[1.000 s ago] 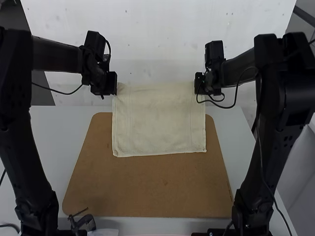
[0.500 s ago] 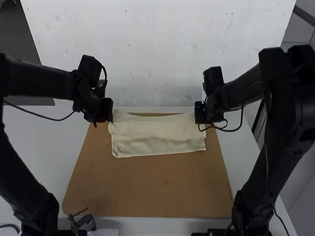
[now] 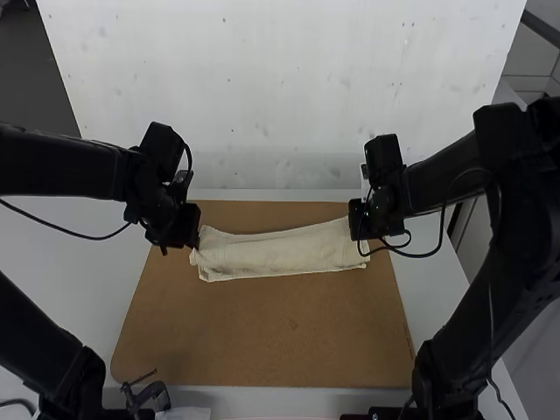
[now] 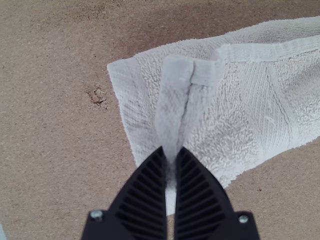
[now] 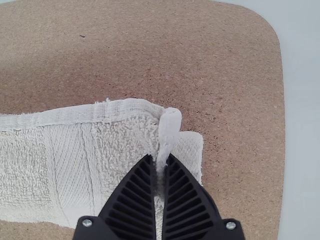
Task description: Fold the towel.
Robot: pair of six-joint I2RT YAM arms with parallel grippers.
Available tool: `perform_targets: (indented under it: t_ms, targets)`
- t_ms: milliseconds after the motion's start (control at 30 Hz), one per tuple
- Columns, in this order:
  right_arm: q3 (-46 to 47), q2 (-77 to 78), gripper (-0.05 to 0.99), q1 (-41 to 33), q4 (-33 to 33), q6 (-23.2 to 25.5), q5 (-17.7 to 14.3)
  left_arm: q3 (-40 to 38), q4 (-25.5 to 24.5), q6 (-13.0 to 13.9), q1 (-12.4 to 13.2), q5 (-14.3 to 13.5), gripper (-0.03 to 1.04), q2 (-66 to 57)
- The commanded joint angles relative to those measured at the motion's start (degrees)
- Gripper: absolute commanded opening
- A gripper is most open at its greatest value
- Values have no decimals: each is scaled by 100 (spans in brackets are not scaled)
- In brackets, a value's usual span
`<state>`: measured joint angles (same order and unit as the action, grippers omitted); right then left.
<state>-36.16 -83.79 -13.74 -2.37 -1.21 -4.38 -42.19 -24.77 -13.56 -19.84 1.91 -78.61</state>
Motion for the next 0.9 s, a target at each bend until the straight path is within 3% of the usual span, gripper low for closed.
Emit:
perform_targets:
  t_ms: [0, 267, 500, 767, 800, 833, 867]
  targets:
    - [-119, -226, 1, -33, -114, -72, -89, -157, 184, 91, 94, -86, 2, -410]
    - [-444, -1052, 1, 170, -387, -81, -133, -491, 790, 231, 226, -279, 2, -1508]
    - [-620, -1386, 1, 214, -580, -54, -133, -597, 1317, 302, 296, -358, 2, -1596]
    - [-761, -1570, 2, 170, -589, -37, -133, -746, 966, 460, 278, -393, 2, -2088]
    - [-761, -1570, 5, 170, -624, -28, -133, -755, 887, 469, 278, -393, 2, -2097]
    - [-761, -1562, 17, 187, -668, -11, -124, -764, 781, 469, 287, -385, 3, -2097]
    - [-778, -1553, 29, 205, -668, 33, -124, -808, 676, 469, 305, -367, 12, -2080]
